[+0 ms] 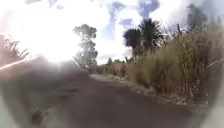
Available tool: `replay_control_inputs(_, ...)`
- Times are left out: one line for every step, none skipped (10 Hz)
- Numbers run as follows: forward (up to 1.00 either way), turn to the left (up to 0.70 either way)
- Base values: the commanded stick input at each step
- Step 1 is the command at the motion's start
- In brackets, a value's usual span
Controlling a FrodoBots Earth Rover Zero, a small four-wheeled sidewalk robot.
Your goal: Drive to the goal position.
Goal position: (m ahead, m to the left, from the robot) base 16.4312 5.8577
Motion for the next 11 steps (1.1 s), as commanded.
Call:
replay_control_inputs(0.50,0.01)
replay_control_inputs(0.50,0.01)
replay_control_inputs(0.50,0.01)
replay_control_inputs(0.50,0.01)
replay_control_inputs(0.50,0.01)
replay_control_inputs(0.50,0.01)
replay_control_inputs(0.50,0.01)
replay_control_inputs(0.50,0.01)
replay_control_inputs(0.50,0.01)
replay_control_inputs(0.50,0.01)
replay_control_inputs(0.50,0.01)
